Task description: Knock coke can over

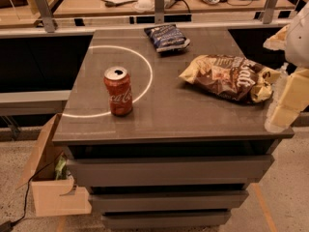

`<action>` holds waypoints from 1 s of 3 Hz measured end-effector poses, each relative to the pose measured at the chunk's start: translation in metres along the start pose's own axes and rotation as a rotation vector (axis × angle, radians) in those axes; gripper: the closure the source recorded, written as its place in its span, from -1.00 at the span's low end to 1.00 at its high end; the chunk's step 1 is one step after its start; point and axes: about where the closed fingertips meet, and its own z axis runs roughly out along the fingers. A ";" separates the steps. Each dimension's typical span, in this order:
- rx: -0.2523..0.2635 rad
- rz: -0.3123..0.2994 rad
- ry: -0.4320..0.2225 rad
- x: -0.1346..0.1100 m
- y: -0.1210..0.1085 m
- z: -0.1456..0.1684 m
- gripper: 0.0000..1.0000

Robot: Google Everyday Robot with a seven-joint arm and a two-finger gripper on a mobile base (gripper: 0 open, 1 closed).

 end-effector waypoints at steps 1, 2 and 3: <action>0.000 0.000 0.000 0.000 0.000 0.000 -1.00; -0.001 0.025 -0.052 -0.003 0.000 0.001 -1.00; 0.021 0.082 -0.237 -0.002 -0.008 0.015 -1.00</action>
Offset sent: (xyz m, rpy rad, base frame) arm 0.0075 0.0178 0.0000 0.4147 -0.0510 -0.0578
